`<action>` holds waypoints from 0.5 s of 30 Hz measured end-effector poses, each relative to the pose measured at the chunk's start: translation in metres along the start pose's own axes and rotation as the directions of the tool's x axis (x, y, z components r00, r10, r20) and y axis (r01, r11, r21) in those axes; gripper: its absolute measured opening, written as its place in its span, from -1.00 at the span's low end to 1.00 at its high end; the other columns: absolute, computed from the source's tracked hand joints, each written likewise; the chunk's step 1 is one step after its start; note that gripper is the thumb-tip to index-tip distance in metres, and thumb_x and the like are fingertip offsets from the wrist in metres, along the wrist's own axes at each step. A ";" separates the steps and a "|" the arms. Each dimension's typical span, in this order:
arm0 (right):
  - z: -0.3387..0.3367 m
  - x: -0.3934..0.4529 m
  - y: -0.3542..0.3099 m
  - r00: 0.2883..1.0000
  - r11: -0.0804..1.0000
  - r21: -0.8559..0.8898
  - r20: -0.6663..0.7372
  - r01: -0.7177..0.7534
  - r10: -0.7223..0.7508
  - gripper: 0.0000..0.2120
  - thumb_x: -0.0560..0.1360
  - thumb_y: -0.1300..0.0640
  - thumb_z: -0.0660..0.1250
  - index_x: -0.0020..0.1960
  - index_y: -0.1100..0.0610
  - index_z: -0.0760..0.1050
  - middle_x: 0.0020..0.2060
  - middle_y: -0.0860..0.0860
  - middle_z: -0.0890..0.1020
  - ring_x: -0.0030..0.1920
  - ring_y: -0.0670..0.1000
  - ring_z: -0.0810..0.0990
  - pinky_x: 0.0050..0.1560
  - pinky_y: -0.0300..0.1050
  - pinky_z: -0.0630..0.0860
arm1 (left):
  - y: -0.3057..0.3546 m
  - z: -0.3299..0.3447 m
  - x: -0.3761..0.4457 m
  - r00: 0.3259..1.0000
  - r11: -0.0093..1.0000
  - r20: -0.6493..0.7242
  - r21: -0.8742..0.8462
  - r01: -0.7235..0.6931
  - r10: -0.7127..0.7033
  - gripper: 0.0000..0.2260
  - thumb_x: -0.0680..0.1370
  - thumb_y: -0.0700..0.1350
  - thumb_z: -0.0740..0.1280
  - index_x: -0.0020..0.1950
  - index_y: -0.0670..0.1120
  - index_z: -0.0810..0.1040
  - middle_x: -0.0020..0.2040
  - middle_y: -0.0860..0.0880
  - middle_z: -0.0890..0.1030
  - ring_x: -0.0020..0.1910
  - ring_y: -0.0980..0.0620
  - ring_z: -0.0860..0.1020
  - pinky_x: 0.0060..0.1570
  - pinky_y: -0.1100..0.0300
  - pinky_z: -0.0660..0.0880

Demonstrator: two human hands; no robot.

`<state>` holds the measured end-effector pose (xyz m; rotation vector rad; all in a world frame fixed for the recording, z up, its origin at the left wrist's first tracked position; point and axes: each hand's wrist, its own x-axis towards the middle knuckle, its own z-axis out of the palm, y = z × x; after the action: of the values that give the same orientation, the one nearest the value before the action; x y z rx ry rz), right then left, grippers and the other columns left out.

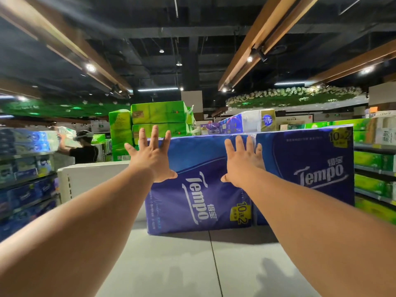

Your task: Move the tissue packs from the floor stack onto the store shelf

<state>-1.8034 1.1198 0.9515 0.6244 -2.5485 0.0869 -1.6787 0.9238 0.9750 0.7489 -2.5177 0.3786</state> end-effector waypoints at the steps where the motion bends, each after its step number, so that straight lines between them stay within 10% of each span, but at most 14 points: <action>1: -0.003 -0.011 0.004 1.000 1.000 0.012 0.009 0.015 -0.015 0.11 0.47 -0.25 0.45 0.63 0.04 -0.27 0.63 0.15 -0.17 0.59 0.33 -0.25 0.54 0.33 -0.15 | 0.002 -0.010 -0.012 1.000 1.000 0.009 0.013 0.018 -0.018 0.12 0.40 0.40 0.41 0.58 0.16 -0.38 0.58 -0.03 -0.44 0.56 -0.24 -0.37 0.41 -0.49 -0.06; 15: -0.054 -0.198 0.059 0.902 0.867 0.274 -0.002 0.416 -0.432 -0.04 0.49 -0.23 0.38 0.64 0.04 -0.13 0.61 0.13 -0.03 0.59 0.29 -0.12 0.53 0.32 -0.05 | 0.058 -0.127 -0.282 0.890 0.888 0.127 0.212 0.407 -0.438 0.05 0.44 0.37 0.38 0.61 0.13 -0.32 0.64 -0.04 -0.26 0.59 -0.22 -0.26 0.48 -0.41 -0.06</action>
<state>-1.6534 1.2639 0.9042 1.2992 -2.4085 0.2659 -1.4578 1.1432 0.9290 1.4275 -2.3983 0.4019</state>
